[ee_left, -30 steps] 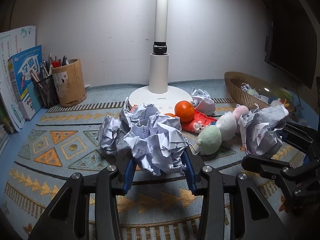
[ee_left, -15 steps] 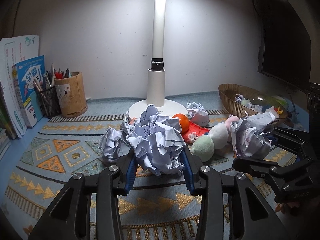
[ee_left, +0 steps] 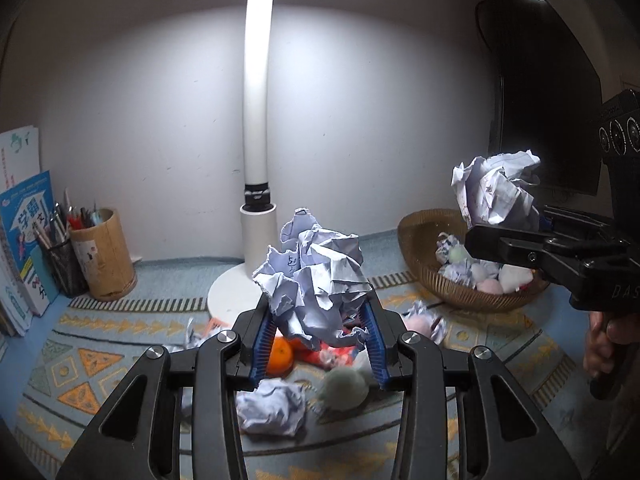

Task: Organize objects
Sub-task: 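Carry both paper balls over the glass bowl and open both tools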

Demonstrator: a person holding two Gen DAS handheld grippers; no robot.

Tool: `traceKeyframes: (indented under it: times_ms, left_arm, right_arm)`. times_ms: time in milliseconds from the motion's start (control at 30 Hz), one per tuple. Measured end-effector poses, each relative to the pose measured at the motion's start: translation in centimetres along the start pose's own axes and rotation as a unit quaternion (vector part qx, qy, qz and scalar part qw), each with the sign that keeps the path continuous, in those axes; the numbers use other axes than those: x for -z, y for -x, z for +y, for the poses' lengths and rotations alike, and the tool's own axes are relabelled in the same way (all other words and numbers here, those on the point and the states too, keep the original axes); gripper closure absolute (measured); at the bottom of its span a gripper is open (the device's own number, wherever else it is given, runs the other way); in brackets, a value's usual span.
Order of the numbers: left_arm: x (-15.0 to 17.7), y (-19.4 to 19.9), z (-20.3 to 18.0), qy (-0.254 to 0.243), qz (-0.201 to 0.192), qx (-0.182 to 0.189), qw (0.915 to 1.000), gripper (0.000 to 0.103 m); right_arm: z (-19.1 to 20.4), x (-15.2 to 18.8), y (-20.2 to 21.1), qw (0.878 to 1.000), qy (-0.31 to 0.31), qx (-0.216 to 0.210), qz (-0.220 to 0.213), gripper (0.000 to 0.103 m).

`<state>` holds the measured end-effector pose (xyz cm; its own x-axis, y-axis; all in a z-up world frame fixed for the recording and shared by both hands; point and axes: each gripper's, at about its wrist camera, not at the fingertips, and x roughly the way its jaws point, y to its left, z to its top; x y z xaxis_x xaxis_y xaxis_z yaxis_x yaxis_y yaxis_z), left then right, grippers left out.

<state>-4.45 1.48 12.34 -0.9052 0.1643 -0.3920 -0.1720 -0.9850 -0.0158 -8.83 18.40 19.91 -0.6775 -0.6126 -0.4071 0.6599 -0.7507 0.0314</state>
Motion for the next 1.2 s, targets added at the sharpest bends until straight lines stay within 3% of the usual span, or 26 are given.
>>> traceKeyframes:
  times_ms: [133,300,400,500,767,800,833,867,900,967,1033,1200]
  left_arm:
    - [-4.9,-3.3,-4.0,-0.025,-0.030,0.035,0.9986,0.066]
    - [-8.4,-8.0,-9.5,-0.054,-0.034,0.047,0.9968,0.066]
    - [-8.9,-10.7,-11.7,-0.049,-0.025,0.073,0.9958,0.066]
    - [-8.2,-12.9,-13.2,-0.045,-0.014,0.071,0.9963,0.066]
    - [-7.1,-15.0,-14.3,-0.036,0.009,0.095,0.9948,0.066]
    - [-7.1,-15.0,-14.4,-0.034,0.008,0.092,0.9951,0.064]
    - [-7.2,-15.0,-14.5,-0.035,0.008,0.089,0.9954,0.061]
    - [-7.2,-15.1,-14.7,-0.034,0.010,0.086,0.9957,0.042]
    - [-7.2,-15.5,-14.8,-0.031,0.029,0.087,0.9953,0.000]
    - [-7.1,-16.5,-15.4,-0.038,0.074,0.089,0.9926,0.000]
    - [-6.7,-16.3,-16.0,-0.050,0.062,0.078,0.9938,0.000]
    - [-6.5,-16.2,-17.3,-0.076,0.059,0.065,0.9932,0.000]
  right_arm:
    - [-4.7,-3.9,2.2,0.999,-0.002,0.035,-0.028,0.045]
    - [-10.0,-5.1,2.8,0.996,-0.007,0.088,-0.026,0.045]
    - [-12.6,-4.4,2.4,0.994,-0.028,0.099,-0.018,0.045]
    - [-14.5,-3.3,2.0,0.992,-0.044,0.119,0.005,0.045]
    - [-17.1,-1.8,1.9,0.988,-0.085,0.131,0.014,0.045]
    - [-17.2,-1.7,1.8,0.987,-0.085,0.135,0.017,0.043]
    - [-17.2,-1.7,1.7,0.986,-0.083,0.141,0.019,0.035]
    - [-17.3,-1.8,1.5,0.985,-0.082,0.153,0.021,0.025]
    - [-17.3,-1.8,1.3,0.983,-0.082,0.165,0.026,0.000]
    - [-17.5,-1.6,0.9,0.983,-0.086,0.160,0.038,0.000]
    - [-17.7,-1.4,0.4,0.983,-0.097,0.146,0.049,0.000]
    - [-17.0,-2.0,0.3,0.982,-0.084,0.160,0.051,0.000]
